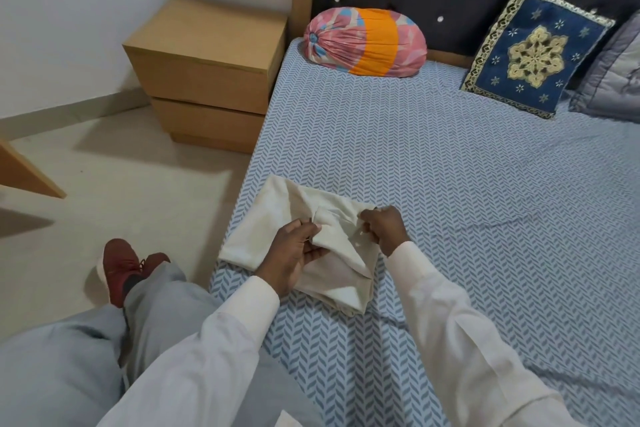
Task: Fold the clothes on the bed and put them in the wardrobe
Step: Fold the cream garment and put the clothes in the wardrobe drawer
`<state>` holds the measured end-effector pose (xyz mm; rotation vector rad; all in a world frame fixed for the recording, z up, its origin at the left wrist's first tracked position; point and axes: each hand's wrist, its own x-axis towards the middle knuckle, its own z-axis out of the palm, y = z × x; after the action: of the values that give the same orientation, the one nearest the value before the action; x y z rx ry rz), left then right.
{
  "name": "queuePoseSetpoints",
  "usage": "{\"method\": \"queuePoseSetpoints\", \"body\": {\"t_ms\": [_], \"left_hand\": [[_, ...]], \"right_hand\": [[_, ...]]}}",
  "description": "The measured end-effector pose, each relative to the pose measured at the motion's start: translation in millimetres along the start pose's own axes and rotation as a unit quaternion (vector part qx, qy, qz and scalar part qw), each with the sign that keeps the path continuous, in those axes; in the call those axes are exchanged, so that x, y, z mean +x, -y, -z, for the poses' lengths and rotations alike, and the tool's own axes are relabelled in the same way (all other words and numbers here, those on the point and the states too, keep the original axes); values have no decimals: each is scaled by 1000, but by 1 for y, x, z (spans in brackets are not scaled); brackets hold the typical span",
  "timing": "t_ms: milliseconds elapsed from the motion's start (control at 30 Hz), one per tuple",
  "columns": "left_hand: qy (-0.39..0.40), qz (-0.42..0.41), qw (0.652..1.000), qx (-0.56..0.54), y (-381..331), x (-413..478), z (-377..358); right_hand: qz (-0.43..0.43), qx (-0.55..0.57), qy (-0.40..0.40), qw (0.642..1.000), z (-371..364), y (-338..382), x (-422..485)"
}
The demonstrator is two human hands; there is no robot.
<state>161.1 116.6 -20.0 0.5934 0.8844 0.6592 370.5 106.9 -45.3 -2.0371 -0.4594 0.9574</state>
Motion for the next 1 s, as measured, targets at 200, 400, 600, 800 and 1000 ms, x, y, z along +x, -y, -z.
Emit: {"method": "queuePoseSetpoints", "body": {"t_ms": [200, 400, 600, 800, 1000], "left_hand": [[17, -8, 1000, -2, -4, -2, -8], [18, -1, 1000, 4, -2, 3, -13], [18, 1, 1000, 9, -3, 17, -33], [-2, -2, 999, 51, -1, 31, -53], [-5, -17, 997, 74, 1, 35, -61]], "right_hand": [[74, -272, -46, 958, 2, -29, -16], [210, -431, 19, 877, 8, -29, -3], [107, -245, 22, 963, 19, -22, 8], [141, 55, 171, 974, 39, -4, -20], [179, -80, 297, 934, 46, -7, -14]]}}
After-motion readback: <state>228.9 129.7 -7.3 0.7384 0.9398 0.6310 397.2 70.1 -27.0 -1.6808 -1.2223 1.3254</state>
